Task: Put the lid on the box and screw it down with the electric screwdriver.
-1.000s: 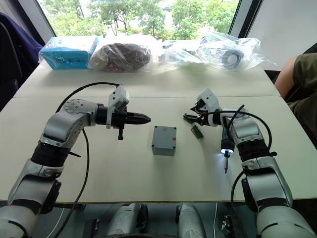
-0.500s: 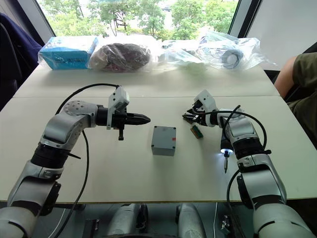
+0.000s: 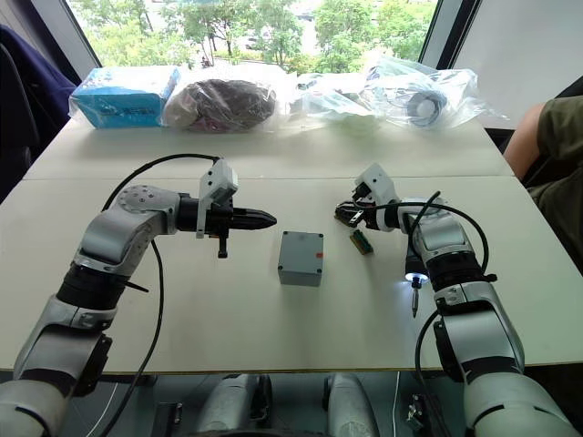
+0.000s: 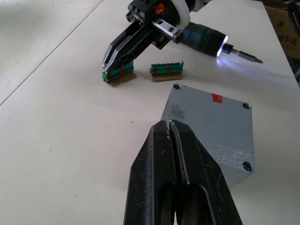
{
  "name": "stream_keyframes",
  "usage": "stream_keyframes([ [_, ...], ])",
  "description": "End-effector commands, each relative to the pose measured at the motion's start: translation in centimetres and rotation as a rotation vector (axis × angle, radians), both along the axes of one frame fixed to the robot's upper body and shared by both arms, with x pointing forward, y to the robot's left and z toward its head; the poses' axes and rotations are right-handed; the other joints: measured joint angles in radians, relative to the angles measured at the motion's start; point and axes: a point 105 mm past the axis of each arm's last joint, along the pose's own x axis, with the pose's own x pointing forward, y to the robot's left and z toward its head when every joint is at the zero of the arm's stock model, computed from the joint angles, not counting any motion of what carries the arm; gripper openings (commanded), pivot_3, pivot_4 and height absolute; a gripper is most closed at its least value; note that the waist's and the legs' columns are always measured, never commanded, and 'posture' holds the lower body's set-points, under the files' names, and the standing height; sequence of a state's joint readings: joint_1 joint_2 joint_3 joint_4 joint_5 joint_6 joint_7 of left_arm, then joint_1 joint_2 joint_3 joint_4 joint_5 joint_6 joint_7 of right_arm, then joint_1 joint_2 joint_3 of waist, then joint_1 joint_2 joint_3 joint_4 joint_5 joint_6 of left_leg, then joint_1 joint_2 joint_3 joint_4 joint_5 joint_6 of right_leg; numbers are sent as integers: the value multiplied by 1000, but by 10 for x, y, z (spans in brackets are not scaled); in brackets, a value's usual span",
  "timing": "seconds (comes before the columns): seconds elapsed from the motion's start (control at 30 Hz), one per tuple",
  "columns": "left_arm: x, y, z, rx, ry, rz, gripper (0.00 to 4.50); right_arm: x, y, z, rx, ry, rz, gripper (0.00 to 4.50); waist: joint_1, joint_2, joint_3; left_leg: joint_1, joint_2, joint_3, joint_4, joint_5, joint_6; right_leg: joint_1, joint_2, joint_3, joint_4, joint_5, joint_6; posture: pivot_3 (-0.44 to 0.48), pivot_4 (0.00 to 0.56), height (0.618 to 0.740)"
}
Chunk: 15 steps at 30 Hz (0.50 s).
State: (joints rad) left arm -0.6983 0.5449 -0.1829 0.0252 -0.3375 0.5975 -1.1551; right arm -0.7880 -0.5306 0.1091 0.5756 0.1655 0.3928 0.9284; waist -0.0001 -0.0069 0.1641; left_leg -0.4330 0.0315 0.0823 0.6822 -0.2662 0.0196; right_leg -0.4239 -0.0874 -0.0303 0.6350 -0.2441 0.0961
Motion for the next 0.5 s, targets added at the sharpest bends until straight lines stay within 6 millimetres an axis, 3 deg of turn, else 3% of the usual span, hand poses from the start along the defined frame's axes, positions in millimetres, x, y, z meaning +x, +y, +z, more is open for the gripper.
stream_keyframes([
  [0.03,-3,-1,4,-1,-35,-19,0,1,-2,31,54,-94,1,73,-1,0,0,0,0,0,0,0,0,0,0,0,0,0,0,0,150,740],
  [0.23,-4,-2,6,-9,-29,-26,0,-2,-3,58,91,-160,-6,73,-6,0,0,0,0,0,0,0,0,0,0,0,0,0,0,0,150,740],
  [0.33,-16,1,14,-8,-20,-79,0,-33,10,74,125,-163,101,73,-9,0,0,0,0,-1,-1,0,0,0,0,0,0,0,0,0,150,740],
  [0.5,-32,2,14,38,-14,-153,0,-64,23,70,123,-144,142,73,-11,0,0,0,0,-2,-1,-1,1,0,0,0,0,0,0,0,150,740],
])
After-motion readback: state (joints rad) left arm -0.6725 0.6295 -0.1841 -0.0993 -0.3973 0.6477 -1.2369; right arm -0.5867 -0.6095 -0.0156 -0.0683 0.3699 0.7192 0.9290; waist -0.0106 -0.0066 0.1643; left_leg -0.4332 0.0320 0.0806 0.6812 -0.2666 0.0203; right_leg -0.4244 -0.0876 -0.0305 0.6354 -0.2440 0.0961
